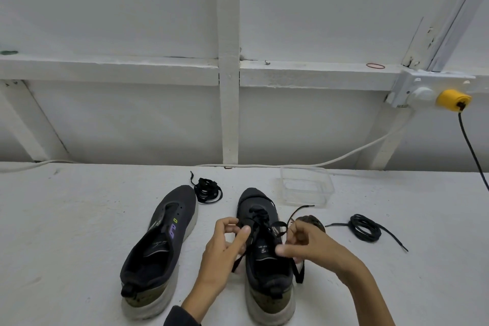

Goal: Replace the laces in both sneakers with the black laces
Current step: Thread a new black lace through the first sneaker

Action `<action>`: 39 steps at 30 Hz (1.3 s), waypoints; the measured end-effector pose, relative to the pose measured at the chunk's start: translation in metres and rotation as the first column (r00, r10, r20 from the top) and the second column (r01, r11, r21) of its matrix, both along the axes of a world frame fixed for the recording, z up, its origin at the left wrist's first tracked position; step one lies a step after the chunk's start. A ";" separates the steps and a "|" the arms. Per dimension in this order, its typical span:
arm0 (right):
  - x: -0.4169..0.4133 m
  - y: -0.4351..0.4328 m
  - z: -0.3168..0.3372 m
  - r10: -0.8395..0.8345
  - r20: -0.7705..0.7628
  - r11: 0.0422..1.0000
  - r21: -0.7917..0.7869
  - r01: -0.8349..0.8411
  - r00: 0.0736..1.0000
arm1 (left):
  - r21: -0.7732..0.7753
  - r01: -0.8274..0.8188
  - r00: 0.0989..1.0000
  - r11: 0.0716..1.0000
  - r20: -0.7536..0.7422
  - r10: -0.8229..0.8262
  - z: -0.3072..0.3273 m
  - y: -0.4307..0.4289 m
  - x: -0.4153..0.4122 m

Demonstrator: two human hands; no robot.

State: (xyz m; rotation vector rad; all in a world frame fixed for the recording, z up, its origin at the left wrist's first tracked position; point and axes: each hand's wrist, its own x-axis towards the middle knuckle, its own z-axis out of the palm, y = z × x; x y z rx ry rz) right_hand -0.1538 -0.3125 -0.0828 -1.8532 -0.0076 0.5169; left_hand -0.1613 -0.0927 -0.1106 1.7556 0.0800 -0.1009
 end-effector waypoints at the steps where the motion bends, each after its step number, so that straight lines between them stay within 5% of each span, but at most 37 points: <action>1: -0.002 -0.002 0.001 0.024 -0.001 1.000 -0.019 -0.024 1.000 | 0.010 0.013 1.000 1.000 -0.005 -0.013 0.000 0.001 -0.003; 9: -0.001 0.014 0.040 0.005 0.153 0.994 0.109 -0.022 0.988 | -0.008 0.067 0.963 0.998 0.262 -0.062 0.036 0.003 0.002; 14: 0.010 0.045 0.058 0.180 0.195 0.984 -0.043 -0.175 0.964 | 0.105 0.231 0.841 0.967 0.478 -0.253 0.080 -0.006 0.018; 19: 0.031 0.044 0.075 0.040 0.343 0.980 -0.197 0.030 0.938 | 0.184 -0.203 0.720 0.962 0.694 0.019 0.072 -0.008 0.031; 21: 0.035 0.041 0.082 0.043 0.374 0.973 -0.228 0.046 0.927 | 0.099 -0.249 0.718 0.963 0.686 0.115 0.056 -0.012 0.021; 26: 0.041 0.041 0.086 0.069 0.405 0.964 -0.261 0.043 0.912 | 0.113 0.082 0.920 0.990 0.372 -0.119 0.016 -0.034 0.006; 39: 0.041 0.042 0.099 -0.044 0.326 0.999 0.016 0.041 0.944 | 0.022 0.108 0.964 0.994 0.241 -0.110 -0.003 -0.045 0.012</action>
